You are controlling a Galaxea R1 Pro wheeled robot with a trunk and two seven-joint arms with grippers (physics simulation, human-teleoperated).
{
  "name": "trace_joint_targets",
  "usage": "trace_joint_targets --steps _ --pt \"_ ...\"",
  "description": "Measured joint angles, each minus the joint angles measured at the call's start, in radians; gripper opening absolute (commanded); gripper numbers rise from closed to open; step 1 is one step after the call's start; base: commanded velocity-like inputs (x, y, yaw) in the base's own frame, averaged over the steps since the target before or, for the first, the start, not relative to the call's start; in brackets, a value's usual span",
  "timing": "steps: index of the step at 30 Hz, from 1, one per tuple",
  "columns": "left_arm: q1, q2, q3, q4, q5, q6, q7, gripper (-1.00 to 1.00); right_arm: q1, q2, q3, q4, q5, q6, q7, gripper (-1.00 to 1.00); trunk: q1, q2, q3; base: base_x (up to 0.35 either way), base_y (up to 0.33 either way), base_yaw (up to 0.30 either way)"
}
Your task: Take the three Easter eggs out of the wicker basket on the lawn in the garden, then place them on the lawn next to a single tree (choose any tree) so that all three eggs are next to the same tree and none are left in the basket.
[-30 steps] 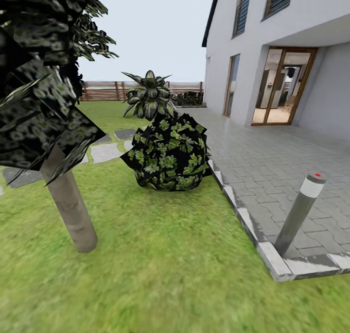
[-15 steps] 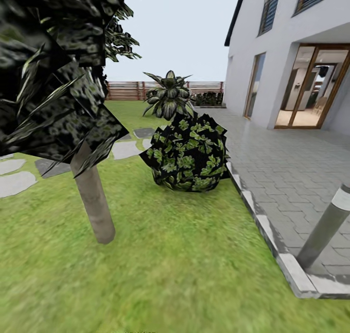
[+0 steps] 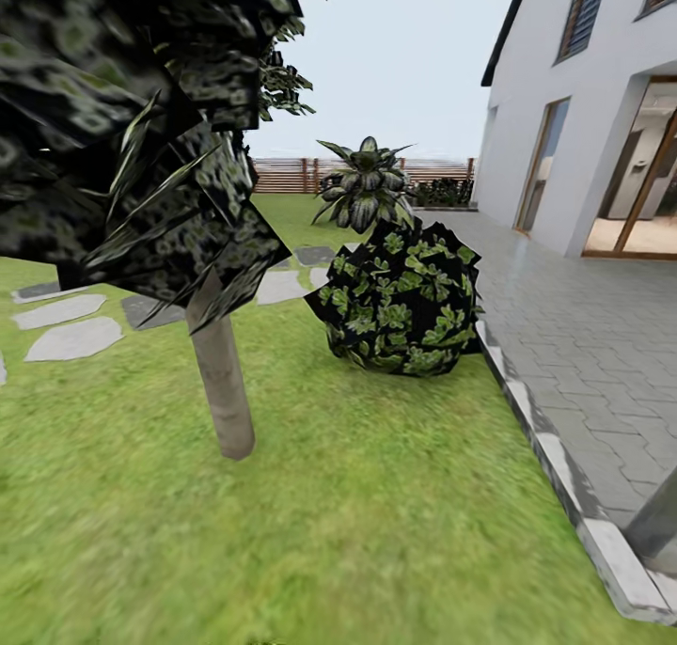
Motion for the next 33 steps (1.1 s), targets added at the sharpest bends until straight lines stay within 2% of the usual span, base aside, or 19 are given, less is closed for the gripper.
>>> trace_joint_targets --steps 33 --pt "0.0 0.0 0.0 0.0 -0.002 0.001 0.0 1.0 0.0 0.003 0.006 -0.004 0.004 -0.001 -0.001 1.0 0.0 0.0 0.0 0.0 0.0 0.257"
